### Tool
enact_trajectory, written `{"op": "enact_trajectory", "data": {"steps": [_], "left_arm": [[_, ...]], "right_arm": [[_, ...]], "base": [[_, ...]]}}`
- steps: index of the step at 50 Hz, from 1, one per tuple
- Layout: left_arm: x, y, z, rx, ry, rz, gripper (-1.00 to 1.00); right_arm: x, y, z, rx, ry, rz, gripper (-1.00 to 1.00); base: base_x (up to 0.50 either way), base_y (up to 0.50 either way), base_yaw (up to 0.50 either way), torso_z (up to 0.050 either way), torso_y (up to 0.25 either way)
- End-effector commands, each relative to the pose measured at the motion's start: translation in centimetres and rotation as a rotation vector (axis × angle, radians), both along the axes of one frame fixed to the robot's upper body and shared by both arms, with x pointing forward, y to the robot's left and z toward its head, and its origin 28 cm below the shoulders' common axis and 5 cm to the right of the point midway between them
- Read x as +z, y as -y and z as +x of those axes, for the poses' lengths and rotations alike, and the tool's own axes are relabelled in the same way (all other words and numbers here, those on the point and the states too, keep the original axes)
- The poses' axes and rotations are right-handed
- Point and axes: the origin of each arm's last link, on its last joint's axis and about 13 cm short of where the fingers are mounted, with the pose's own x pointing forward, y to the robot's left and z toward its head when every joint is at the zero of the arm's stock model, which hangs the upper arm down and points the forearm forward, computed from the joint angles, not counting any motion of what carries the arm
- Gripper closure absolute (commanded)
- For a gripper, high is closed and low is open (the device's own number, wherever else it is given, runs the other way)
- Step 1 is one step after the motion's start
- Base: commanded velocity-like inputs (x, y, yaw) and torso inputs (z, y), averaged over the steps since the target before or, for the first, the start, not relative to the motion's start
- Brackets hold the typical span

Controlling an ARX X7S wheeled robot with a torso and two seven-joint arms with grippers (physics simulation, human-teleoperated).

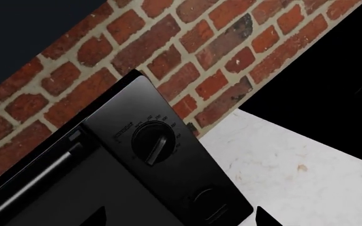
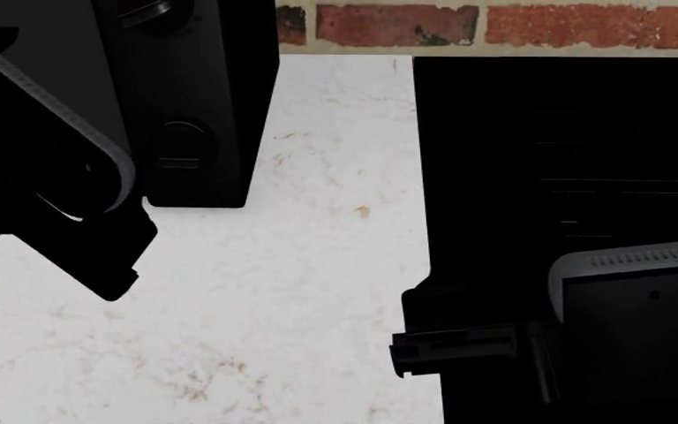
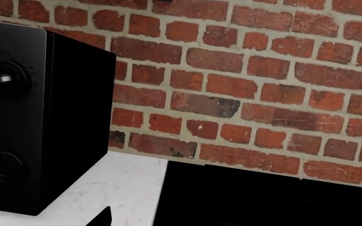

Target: Decrease the toaster oven temperature.

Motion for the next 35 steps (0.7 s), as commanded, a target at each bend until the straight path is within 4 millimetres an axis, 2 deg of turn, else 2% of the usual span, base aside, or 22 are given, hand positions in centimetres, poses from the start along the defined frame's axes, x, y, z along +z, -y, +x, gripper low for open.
{"op": "enact_trajectory", "data": {"steps": [1, 11, 29, 35], "left_arm": [[2.4, -1.0, 0.6, -0.071, 0.001, 0.071, -1.00], [2.7, -0.9, 3.6, 0.009, 0.078, 0.164, -1.00], [1.9, 1.6, 6.6, 0.018, 0.120, 0.345, -1.00], [2.0, 1.8, 7.5, 0.047, 0.137, 0.376, -1.00]], "right_arm": [[0.0, 0.0, 0.1, 0.006, 0.002, 0.007, -1.00], [-0.2, -0.3, 0.3, 0.017, -0.006, 0.004, -1.00], [-0.4, -0.2, 0.2, 0.013, -0.008, 0.020, -1.00], [-0.5, -0.2, 0.2, 0.014, -0.008, 0.023, -1.00]], "base": [[0.00, 0.00, 0.00, 0.000, 0.000], [0.00, 0.00, 0.00, 0.000, 0.000], [0.00, 0.00, 0.00, 0.000, 0.000], [0.00, 0.00, 0.00, 0.000, 0.000]]}}
